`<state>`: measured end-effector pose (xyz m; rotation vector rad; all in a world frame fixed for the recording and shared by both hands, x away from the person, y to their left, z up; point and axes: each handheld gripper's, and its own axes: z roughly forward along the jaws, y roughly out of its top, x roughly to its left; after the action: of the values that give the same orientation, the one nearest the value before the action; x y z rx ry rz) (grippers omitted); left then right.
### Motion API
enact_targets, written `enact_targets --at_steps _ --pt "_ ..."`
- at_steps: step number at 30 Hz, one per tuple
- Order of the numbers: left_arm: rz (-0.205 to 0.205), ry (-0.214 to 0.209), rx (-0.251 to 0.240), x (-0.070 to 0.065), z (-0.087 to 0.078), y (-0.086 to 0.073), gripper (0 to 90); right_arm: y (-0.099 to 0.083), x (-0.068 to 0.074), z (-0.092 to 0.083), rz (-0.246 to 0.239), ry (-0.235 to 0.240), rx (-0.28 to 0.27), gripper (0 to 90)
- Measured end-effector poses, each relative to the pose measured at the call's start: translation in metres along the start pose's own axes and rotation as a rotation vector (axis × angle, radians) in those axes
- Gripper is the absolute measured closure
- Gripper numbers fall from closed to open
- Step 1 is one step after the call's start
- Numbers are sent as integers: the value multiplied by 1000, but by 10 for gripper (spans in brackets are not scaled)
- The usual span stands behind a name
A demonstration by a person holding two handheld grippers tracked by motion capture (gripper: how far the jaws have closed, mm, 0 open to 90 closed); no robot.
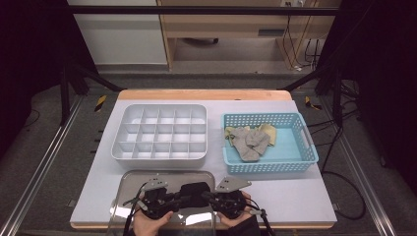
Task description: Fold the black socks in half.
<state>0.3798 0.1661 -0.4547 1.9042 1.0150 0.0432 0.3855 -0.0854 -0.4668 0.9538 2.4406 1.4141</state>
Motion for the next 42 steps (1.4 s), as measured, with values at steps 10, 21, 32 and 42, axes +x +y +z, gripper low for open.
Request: enact_targets --at_steps 10,21,32,42 --pt "68 50 -33 -3 -22 20 698 -5 -19 -30 4 -134 -64 694" --pt "83 111 -52 9 -45 40 697 -24 -35 -54 30 -225 -52 580" --pt "83 184 -70 27 -62 53 696 -42 -52 -78 89 -320 -63 526" --pt "71 236 -73 42 -80 64 695 -50 -58 -89 111 -349 -70 510"
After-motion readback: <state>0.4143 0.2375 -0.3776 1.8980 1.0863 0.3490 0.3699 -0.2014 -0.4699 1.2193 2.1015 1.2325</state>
